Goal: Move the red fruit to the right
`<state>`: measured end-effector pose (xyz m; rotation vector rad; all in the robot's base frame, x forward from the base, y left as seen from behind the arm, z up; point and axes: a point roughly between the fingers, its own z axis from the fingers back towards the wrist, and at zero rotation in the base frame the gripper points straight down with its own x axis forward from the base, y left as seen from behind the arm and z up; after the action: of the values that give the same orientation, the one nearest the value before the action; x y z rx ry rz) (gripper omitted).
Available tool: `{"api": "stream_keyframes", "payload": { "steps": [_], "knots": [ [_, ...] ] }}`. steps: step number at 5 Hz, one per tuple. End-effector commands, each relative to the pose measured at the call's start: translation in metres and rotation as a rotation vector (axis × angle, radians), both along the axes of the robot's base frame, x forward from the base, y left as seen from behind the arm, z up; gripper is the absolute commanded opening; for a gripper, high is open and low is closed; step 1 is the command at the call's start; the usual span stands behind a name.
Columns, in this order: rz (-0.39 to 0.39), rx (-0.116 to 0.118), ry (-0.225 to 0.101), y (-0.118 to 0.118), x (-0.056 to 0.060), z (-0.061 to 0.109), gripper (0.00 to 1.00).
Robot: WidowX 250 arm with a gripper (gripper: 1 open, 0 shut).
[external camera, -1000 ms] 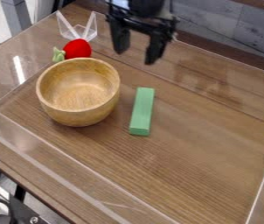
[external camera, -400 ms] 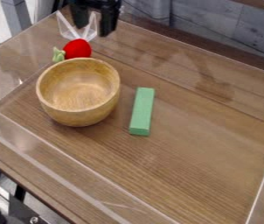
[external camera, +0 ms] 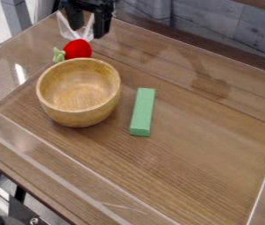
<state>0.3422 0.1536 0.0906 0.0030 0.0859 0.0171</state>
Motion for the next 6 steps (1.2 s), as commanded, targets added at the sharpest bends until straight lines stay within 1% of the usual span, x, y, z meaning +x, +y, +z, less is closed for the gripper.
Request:
{"api": "stream_keyframes", "payload": {
  "steps": [1, 3, 6],
  "knots": [
    [-0.011, 0.046, -0.063, 0.016, 0.012, 0.015, 1.00],
    [-0.006, 0.060, -0.058, 0.029, 0.018, 0.006, 1.00],
    [0.011, 0.069, -0.058, 0.037, 0.020, 0.002, 1.00]
  ]
}}
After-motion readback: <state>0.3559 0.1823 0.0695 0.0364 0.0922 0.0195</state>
